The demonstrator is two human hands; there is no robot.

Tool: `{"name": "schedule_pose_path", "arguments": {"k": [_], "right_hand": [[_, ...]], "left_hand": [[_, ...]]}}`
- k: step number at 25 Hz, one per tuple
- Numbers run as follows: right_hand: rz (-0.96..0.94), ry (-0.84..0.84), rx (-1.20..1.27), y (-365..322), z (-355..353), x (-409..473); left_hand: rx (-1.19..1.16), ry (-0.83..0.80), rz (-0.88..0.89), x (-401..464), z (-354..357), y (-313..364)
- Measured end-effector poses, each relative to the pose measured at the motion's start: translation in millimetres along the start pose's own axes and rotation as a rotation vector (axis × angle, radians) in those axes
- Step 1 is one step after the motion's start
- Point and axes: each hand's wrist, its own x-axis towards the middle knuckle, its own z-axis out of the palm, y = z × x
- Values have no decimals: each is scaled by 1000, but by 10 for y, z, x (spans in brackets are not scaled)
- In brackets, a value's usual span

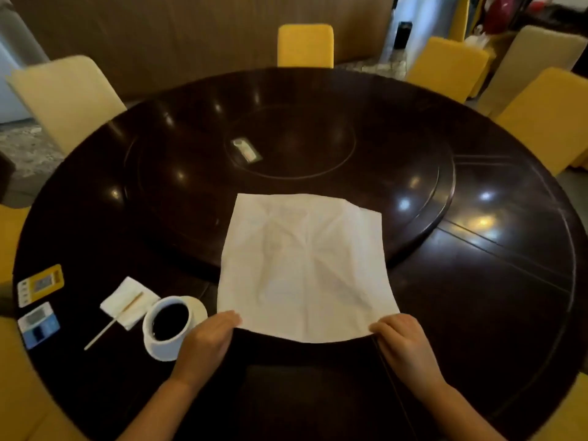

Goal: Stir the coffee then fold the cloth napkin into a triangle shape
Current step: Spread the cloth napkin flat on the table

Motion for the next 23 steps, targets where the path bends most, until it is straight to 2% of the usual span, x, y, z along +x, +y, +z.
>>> {"name": "schedule_pose_path", "arguments": {"k": [4, 7, 10, 15, 18, 20, 23], "right_hand": [[187, -213, 4, -17, 432, -437], [267, -190, 18, -125, 556, -681], [295, -164, -2, -212, 585, -865], [177, -159, -20, -254, 511, -1071], [109, -137, -22, -167, 321, -1123], [86, -143, -54, -69, 183, -1198], [10, -220, -45, 9, 125, -1412]], "left_hand": [[-9, -202, -57, -512, 322, -57], [-45, -260, -68, -769, 350, -111], [-78, -242, -79, -935, 313, -114], [-26, -179, -124, -1099, 280, -98], [10, -85, -66, -1080, 208, 68], [30, -88, 19, -1167, 146, 188], [23, -166, 39, -1465, 82, 310]]}}
